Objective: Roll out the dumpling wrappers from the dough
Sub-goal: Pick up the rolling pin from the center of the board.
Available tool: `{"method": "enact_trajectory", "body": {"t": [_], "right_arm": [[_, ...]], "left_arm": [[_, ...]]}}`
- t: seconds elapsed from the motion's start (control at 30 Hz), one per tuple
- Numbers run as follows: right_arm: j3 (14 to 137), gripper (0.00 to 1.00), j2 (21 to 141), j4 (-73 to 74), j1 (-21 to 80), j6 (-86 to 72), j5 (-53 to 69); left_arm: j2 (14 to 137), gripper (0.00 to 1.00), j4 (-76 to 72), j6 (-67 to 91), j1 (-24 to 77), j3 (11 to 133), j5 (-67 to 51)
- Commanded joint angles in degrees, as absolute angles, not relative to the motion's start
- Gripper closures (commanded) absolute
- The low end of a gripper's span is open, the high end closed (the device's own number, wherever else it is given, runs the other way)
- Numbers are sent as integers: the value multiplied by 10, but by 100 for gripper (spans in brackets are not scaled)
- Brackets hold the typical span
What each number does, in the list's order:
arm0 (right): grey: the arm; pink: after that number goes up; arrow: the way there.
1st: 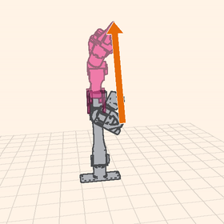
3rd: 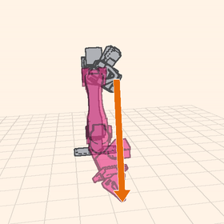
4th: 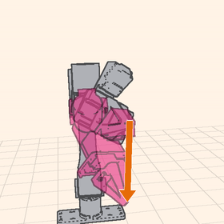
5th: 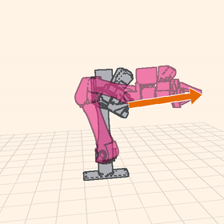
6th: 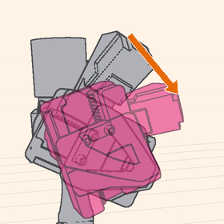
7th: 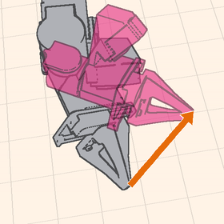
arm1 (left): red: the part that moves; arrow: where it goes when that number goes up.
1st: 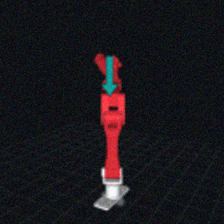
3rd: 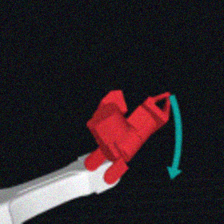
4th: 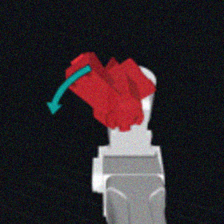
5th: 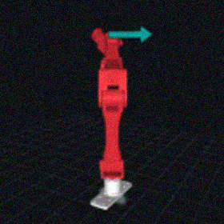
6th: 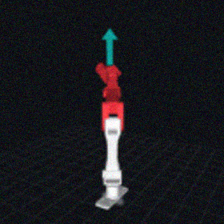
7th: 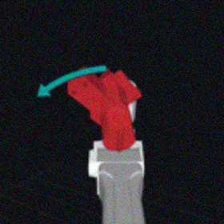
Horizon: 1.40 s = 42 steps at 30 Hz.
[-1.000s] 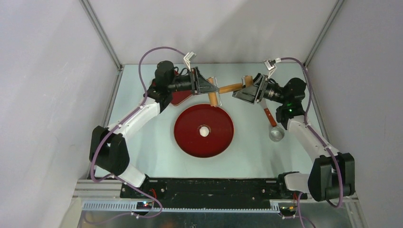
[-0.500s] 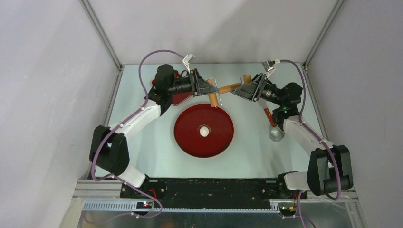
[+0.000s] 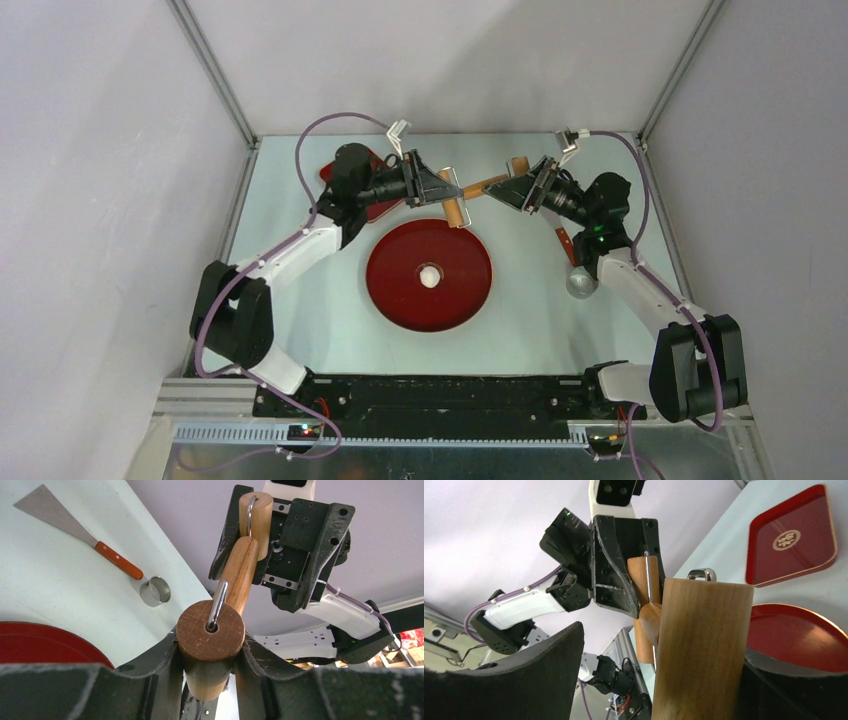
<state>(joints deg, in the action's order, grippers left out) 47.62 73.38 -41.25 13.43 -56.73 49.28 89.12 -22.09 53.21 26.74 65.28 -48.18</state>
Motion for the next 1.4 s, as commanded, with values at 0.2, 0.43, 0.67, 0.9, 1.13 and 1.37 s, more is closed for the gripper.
{"method": "enact_trajectory", "body": {"t": [0.2, 0.43, 0.67, 0.9, 1.13, 1.37], "right_arm": [[485, 23, 725, -384, 178, -514, 494], [499, 40, 732, -379, 165, -498, 535], [530, 38, 752, -371, 108, -510, 616], [584, 31, 764, -261, 100, -434, 680], [603, 40, 765, -154, 98, -341, 683], [615, 74, 765, -96, 97, -286, 650]], "left_arm": [[927, 100, -254, 534, 337, 664, -491], [921, 100, -254, 504, 336, 665, -508], [896, 100, -223, 457, 337, 673, -546], [883, 100, -190, 426, 336, 674, -544], [869, 100, -175, 415, 333, 677, -532], [861, 100, -169, 415, 320, 673, -523]]}}
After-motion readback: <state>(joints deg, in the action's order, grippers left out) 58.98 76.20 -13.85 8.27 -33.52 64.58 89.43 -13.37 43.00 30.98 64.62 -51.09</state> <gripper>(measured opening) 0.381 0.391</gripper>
